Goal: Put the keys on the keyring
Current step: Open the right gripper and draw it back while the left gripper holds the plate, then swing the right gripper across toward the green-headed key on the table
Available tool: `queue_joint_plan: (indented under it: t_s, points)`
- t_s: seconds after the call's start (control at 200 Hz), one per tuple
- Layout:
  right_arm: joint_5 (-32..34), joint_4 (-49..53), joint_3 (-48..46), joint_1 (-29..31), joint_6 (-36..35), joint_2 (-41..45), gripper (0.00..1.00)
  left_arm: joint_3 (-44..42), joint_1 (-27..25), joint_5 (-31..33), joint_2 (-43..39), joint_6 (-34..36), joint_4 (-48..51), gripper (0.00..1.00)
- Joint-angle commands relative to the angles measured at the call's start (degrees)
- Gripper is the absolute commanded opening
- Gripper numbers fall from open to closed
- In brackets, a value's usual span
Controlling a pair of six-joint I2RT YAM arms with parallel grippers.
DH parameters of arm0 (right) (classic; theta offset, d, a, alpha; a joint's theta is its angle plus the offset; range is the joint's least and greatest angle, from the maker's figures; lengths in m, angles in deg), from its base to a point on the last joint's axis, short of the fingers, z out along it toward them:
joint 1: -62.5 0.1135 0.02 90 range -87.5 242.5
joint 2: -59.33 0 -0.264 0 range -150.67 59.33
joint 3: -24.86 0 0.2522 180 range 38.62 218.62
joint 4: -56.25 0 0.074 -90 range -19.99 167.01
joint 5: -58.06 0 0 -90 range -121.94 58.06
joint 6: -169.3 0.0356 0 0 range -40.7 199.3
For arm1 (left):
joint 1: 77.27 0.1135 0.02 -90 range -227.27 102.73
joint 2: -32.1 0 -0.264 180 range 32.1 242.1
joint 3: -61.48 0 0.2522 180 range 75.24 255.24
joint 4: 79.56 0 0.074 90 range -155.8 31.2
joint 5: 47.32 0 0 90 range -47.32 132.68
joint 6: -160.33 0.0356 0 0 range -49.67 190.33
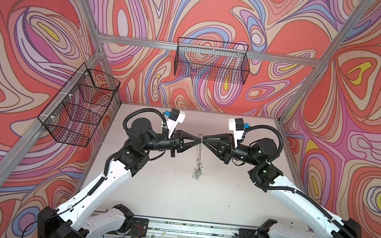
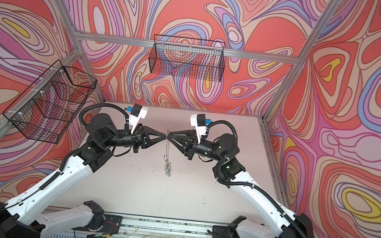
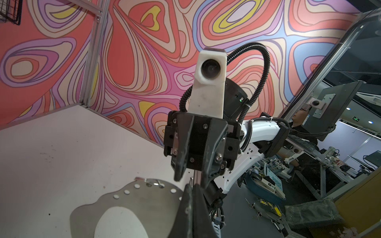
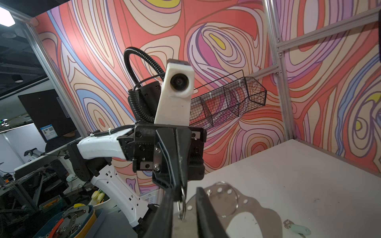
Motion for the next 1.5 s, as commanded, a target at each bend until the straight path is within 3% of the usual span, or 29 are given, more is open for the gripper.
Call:
queue_joint_plan:
  t_s: [0.0, 0.12, 0.516, 0.831, 1.017, 1.372, 1.492]
  points:
    - [6.2, 1.9, -1.6, -0.6, -2.9, 4.4, 0.42, 2.5, 0.3, 0.5, -1.4, 3.7, 4.4, 0.0]
    - [8.6, 2.9, -2.8, -1.1, -3.7, 6.7, 0.45, 2.8, 0.3, 0.4, -1.3, 4.0, 5.1, 0.0]
    - [2.9, 17.4, 5.0, -1.1, -10.8, 2.3, 0.42, 4.8, 0.2, -0.3, -0.3, 5.9, 8.4, 0.0]
    - [4.4, 16.7, 3.8, -1.1, -10.6, 2.3, 0.42, 6.0, 0.3, 2.8, -0.6, 9.9, 14.8, 0.0]
    - [9.4, 16.2, 2.1, -1.1, -10.7, 2.3, 0.44, 7.4, 0.3, 10.3, -2.0, 14.9, 23.4, 0.0]
    - [6.9, 15.0, 2.6, -1.0, -10.6, -2.1, 0.43, 8.2, 0.3, 13.0, -3.5, 19.1, 28.9, 0.0]
    - [11.1, 14.9, 2.4, -1.1, -10.5, -3.4, 0.44, 8.2, 0.2, 14.7, -4.1, 19.6, 31.4, 0.0]
